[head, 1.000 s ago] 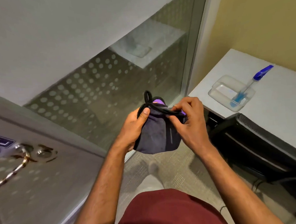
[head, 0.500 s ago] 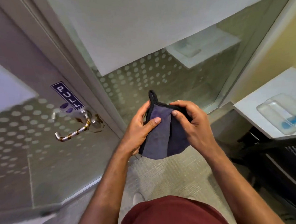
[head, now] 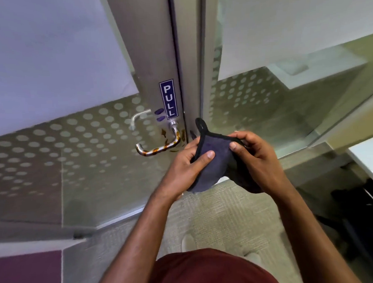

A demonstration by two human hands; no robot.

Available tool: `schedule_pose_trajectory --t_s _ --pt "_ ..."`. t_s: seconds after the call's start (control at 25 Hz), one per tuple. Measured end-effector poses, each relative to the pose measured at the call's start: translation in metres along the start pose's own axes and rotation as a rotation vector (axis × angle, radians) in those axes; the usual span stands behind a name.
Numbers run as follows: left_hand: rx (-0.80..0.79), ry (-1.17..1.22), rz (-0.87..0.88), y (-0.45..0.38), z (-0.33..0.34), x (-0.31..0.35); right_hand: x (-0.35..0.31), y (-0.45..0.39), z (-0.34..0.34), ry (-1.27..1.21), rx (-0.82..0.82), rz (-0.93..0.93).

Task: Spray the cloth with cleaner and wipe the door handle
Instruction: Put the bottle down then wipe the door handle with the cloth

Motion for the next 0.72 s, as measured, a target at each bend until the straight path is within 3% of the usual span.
schedule_pose_trajectory --t_s 0.2,0.36,0.44,0.56,0.72 --pt "0.094 -0.032 -0.026 0.018 -0.042 -0.01 0.018 -0.02 0.042 0.027 -0.099 0.074" --pt "0.15 0.059 -0.096 0.029 -0.06 -0.025 0.017 -0.025 0.062 0.035 -0.114 0.05" --pt "0.143 0.1 -0.101 0.033 -0.062 -0.025 0.016 -0.027 0.076 0.093 -0.199 0.028" --pt "0.147 0.081 -0.08 0.037 -0.066 -0.019 0.017 -0.03 0.096 0.042 -0.326 0.059" --pt "0.169 0.126 -0.074 0.039 -0.074 -0.008 0.015 -0.034 0.098 -0.081 -0.37 0.083"
Point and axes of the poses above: each hand's wrist, its own y-axis away from the middle knuckle, its own z-axis out of the palm, x = y × z, the point moved 10 cm from there along -y, towards the middle knuckle, and after that the axes turned 9 degrees about -x, right-handed, at the moved point
